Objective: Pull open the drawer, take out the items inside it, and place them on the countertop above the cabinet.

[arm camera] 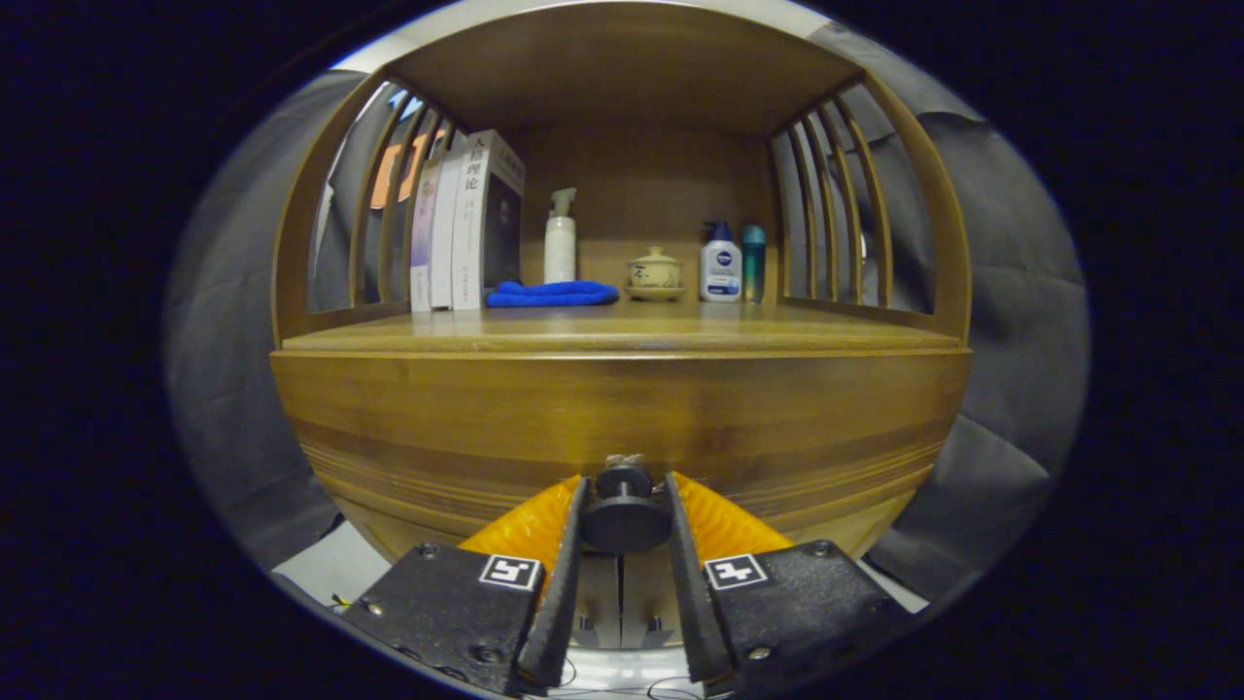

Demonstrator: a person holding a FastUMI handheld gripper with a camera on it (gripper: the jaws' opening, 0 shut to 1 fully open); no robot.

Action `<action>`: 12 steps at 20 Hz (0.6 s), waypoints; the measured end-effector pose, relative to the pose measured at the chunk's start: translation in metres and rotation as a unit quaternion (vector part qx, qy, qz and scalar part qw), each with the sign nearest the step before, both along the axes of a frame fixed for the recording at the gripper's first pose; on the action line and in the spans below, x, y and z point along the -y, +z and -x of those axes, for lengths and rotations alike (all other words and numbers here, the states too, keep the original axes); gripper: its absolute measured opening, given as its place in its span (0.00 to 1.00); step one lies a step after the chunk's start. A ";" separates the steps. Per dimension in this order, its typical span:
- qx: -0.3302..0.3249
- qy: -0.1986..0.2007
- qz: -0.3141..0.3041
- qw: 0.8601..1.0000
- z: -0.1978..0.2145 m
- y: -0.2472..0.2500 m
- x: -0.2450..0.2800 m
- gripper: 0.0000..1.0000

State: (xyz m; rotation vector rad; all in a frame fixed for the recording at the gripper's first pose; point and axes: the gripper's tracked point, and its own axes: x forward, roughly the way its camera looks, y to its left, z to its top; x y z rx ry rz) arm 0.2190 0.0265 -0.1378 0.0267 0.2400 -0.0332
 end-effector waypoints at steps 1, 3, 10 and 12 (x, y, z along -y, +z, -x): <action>0.000 -0.001 -0.005 1.000 0.000 -0.001 -0.001 0.48; 0.001 0.004 0.000 1.000 0.000 -0.001 0.000 0.44; -0.012 0.009 0.017 1.000 0.003 -0.002 0.000 0.37; -0.014 0.011 0.018 1.000 0.009 -0.002 0.000 0.36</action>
